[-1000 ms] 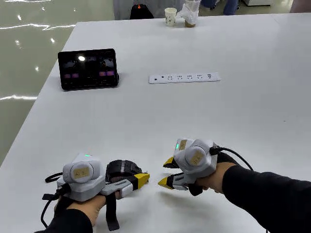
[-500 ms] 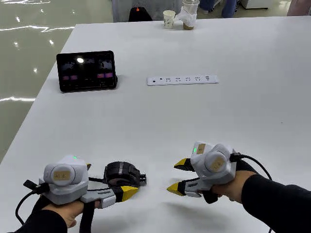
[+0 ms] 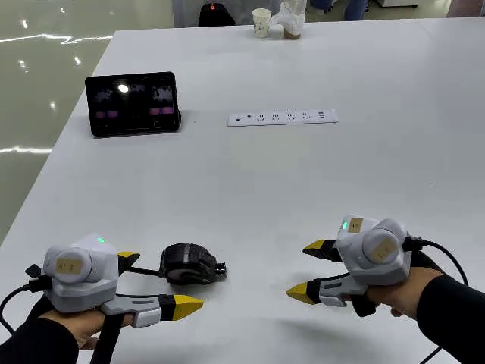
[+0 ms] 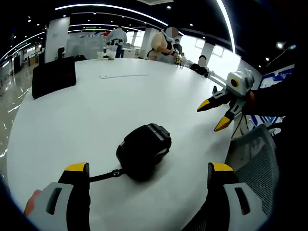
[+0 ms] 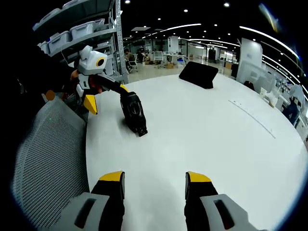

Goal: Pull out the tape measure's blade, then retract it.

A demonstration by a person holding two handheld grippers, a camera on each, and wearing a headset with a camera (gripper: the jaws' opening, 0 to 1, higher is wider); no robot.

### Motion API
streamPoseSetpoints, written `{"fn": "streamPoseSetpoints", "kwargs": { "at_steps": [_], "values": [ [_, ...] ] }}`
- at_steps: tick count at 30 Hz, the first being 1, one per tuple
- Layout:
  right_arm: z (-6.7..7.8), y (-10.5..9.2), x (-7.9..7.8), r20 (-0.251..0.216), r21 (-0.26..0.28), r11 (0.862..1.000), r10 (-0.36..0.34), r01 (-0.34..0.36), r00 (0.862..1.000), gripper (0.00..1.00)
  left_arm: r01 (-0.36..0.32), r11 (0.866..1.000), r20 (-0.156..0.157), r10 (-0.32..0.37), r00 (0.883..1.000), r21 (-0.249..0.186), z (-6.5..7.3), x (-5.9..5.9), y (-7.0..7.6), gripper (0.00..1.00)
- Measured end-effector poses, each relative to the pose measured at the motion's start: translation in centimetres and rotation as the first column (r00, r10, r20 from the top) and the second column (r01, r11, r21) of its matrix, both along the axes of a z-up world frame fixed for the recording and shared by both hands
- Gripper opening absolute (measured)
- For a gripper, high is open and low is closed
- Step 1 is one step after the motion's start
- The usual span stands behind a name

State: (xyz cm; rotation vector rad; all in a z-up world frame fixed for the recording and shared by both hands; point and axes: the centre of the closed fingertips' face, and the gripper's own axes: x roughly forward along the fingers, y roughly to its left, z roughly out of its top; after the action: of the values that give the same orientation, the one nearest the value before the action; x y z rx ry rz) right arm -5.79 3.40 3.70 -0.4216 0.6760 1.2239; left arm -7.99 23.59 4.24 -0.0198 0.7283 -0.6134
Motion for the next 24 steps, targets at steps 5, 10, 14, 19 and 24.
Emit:
{"fn": "streamPoseSetpoints", "kwargs": {
  "at_steps": [5,10,14,19,24],
  "values": [
    [-0.2,-1.8,-0.3,-0.003,-0.020,1.000,-0.009,0.008,1.000,0.58,0.004,1.000,0.011,-0.004,1.000,0.015,0.4,-0.2,1.3,0.99],
    [-0.2,-3.5,-0.1,-0.005,-0.032,0.999,-0.025,0.024,1.000,0.63,0.014,1.000,0.024,-0.015,1.000,0.018,1.1,-0.4,2.0,0.99],
    [-0.1,-5.1,0.4,-0.022,-0.037,0.997,-0.067,0.066,0.998,0.69,0.021,0.999,0.024,-0.022,0.999,0.043,1.3,-0.9,2.7,0.99],
    [0.1,-6.9,0.6,-0.024,-0.039,0.995,-0.092,0.091,0.995,0.75,0.027,0.997,0.029,-0.029,0.999,0.070,1.5,-1.2,3.7,0.99],
    [0.1,-8.6,0.6,-0.015,-0.043,0.994,-0.103,0.103,0.995,0.77,0.027,0.996,0.040,-0.031,0.999,0.081,1.7,-1.3,4.4,0.99]
  ]
}}
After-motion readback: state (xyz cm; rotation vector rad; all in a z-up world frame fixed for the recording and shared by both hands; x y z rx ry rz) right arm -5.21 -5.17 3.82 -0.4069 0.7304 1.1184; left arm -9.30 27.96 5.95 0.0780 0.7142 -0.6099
